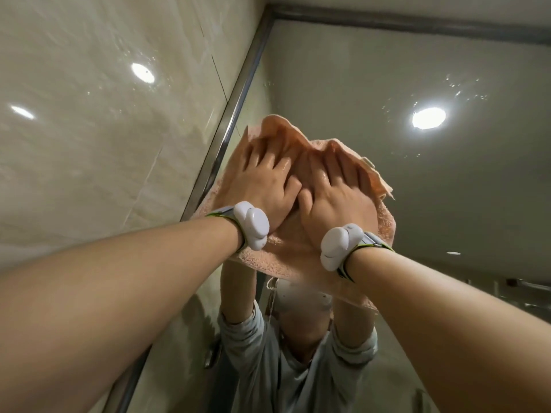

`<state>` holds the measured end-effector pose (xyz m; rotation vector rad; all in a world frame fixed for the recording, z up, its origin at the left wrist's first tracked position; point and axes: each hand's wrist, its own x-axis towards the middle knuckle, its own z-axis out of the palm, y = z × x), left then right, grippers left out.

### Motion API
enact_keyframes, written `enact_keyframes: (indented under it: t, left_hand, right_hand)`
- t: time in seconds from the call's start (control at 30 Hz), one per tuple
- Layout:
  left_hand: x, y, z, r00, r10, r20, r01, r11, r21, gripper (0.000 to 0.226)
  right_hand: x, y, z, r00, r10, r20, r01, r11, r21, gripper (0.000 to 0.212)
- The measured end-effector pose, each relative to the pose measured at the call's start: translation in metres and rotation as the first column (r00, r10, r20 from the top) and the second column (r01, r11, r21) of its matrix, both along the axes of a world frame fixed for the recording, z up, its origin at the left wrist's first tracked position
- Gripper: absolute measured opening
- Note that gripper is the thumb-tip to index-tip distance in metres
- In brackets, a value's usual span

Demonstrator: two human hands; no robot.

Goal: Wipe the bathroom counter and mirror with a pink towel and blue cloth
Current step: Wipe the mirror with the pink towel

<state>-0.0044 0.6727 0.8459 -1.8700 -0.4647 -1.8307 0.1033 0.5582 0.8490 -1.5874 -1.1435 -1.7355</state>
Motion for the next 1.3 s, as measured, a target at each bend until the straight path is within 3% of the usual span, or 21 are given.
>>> enact_keyframes:
  t: [0.37, 0.63, 0.83, 1.03, 1.3]
  left_hand:
    - [0.001, -0.009, -0.019, 1.0, 0.008, -0.003, -0.009, 0.99, -0.142, 0.054]
    - [-0.001, -0.019, -0.051, 0.999, -0.044, -0.006, 0.042, 0.972, -0.23, 0.068]
    - [0.002, -0.022, -0.088, 0.996, -0.05, -0.072, 0.028, 0.963, -0.269, 0.064]
    - [0.009, -0.029, -0.128, 1.0, -0.016, -0.015, 0.012, 0.971, -0.238, 0.051]
    - [0.02, -0.032, -0.066, 0.999, -0.03, -0.017, 0.025, 0.976, -0.215, 0.059]
  right_hand:
    - [-0.006, -0.005, -0.018, 0.996, -0.018, -0.087, 0.02, 1.0, 0.024, 0.032]
    - [-0.008, -0.009, -0.05, 0.995, -0.036, -0.094, 0.037, 0.999, 0.004, 0.032]
    - [-0.008, -0.017, -0.086, 0.989, -0.081, -0.125, 0.08, 0.997, -0.006, 0.028]
    - [-0.005, -0.024, -0.119, 0.992, -0.057, -0.116, 0.055, 0.998, -0.014, 0.03]
    - [0.004, -0.035, -0.071, 0.995, -0.09, -0.045, 0.092, 0.995, 0.041, 0.031]
